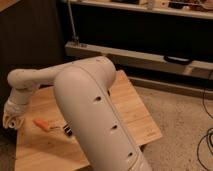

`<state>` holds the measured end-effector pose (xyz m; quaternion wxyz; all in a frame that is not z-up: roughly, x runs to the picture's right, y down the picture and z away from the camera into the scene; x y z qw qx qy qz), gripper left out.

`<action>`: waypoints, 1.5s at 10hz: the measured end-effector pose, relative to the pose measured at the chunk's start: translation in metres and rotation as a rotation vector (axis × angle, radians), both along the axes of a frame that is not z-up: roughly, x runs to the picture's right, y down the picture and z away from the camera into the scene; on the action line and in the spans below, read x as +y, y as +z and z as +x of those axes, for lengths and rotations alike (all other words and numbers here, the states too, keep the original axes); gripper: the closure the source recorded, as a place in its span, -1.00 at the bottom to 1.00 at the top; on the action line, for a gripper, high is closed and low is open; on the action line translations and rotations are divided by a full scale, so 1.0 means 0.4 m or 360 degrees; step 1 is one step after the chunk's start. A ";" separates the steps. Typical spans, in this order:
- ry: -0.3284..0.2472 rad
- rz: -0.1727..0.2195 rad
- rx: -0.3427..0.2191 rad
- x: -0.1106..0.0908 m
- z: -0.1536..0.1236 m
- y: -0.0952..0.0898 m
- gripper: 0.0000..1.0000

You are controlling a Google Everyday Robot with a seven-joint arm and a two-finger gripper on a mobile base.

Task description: Stand the bottle upright

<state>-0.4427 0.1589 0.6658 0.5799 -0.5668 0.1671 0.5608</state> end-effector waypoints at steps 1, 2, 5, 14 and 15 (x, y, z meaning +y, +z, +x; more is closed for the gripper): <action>-0.0078 -0.0081 0.0014 0.007 0.038 -0.036 0.31; -0.0149 -0.0166 0.0029 0.014 0.080 -0.062 0.31; -0.0414 -0.0386 0.0098 0.016 0.207 -0.153 0.52; -0.0867 -0.0541 0.0234 0.005 0.309 -0.246 0.73; -0.0883 -0.0547 0.0242 0.004 0.317 -0.247 0.73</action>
